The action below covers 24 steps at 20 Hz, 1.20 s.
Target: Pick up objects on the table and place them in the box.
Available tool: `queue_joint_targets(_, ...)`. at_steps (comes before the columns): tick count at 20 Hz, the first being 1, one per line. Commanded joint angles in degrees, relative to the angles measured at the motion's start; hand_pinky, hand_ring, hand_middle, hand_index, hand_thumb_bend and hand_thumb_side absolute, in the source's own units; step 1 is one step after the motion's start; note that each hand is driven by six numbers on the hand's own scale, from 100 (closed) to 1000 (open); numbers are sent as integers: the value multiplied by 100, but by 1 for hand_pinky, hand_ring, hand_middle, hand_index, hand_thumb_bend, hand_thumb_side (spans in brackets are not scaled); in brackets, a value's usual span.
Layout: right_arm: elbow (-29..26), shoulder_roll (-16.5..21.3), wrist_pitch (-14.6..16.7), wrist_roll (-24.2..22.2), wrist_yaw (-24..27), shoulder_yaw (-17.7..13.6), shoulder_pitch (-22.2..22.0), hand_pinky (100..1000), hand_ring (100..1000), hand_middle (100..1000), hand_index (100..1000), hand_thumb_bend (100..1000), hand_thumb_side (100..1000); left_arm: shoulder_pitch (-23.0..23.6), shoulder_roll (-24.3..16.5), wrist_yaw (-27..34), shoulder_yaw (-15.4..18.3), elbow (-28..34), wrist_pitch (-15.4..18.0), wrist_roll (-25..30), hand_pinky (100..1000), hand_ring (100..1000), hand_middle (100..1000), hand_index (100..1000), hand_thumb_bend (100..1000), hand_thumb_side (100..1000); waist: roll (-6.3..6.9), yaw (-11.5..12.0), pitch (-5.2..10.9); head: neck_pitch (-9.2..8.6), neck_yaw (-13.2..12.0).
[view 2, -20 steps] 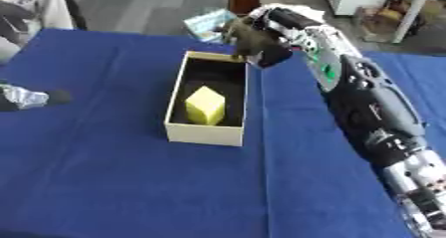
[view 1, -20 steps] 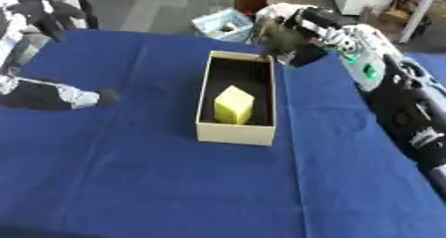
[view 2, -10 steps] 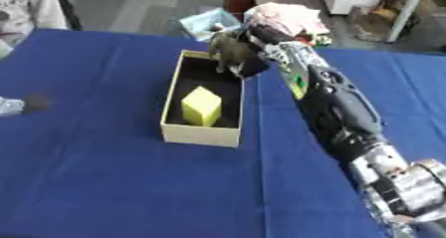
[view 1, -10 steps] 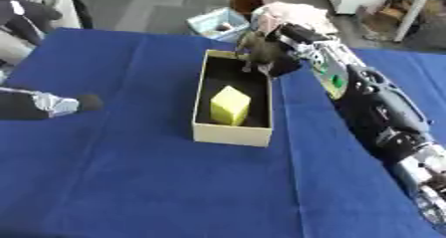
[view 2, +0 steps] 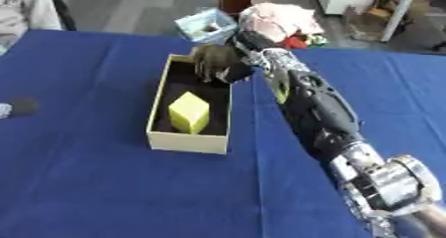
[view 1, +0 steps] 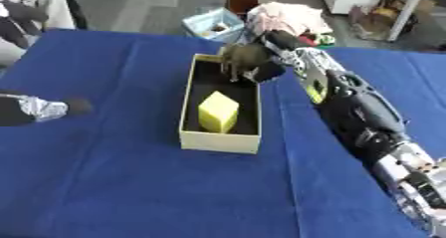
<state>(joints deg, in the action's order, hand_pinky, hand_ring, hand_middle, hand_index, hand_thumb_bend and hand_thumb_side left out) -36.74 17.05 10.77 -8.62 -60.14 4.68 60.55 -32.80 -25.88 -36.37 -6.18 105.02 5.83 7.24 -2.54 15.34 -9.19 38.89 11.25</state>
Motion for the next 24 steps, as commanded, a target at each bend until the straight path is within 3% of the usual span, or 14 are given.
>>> queue_joint_targets(1,-32,-5,62,35,-253,48,90,659,582,564,693,431,494,-91,-54,13,17,90,7,11,538,477,522,736,911,411,26,4,85,-56,22)
queue_joint_targets(7,-240,18,260,136,-1115,238,144,758,751,773,853,639,588,-83,-66,-5,27,68,-1,8,537,476,522,735,912,410,-1,-15,97,-76,28)
queue_joint_targets(8,-306,23,318,149,-1301,280,163,780,779,806,873,656,566,-81,-67,-6,28,64,-1,6,537,476,522,735,913,412,-5,-21,99,-78,31)
queue_joint_targets(12,-640,43,507,233,-1961,407,239,814,825,865,904,706,586,-75,-71,-5,33,52,-5,-8,536,476,521,734,914,412,-14,-50,100,-86,30)
queue_joint_targets(15,-907,67,631,262,-2180,474,284,823,837,875,906,717,596,-62,-78,-12,39,34,-12,-17,536,475,521,734,914,411,-17,-83,97,-94,29)
queue_joint_targets(20,-1404,182,865,95,-1850,599,334,812,815,856,903,694,607,-12,-122,-22,72,20,-35,-48,534,474,520,733,916,411,-17,-204,93,-114,-40)
queue_joint_targets(24,-1916,366,873,-30,-871,671,347,786,774,816,882,651,586,48,-165,-31,117,-4,-69,-90,534,473,519,733,916,412,-12,-352,101,-126,-130)
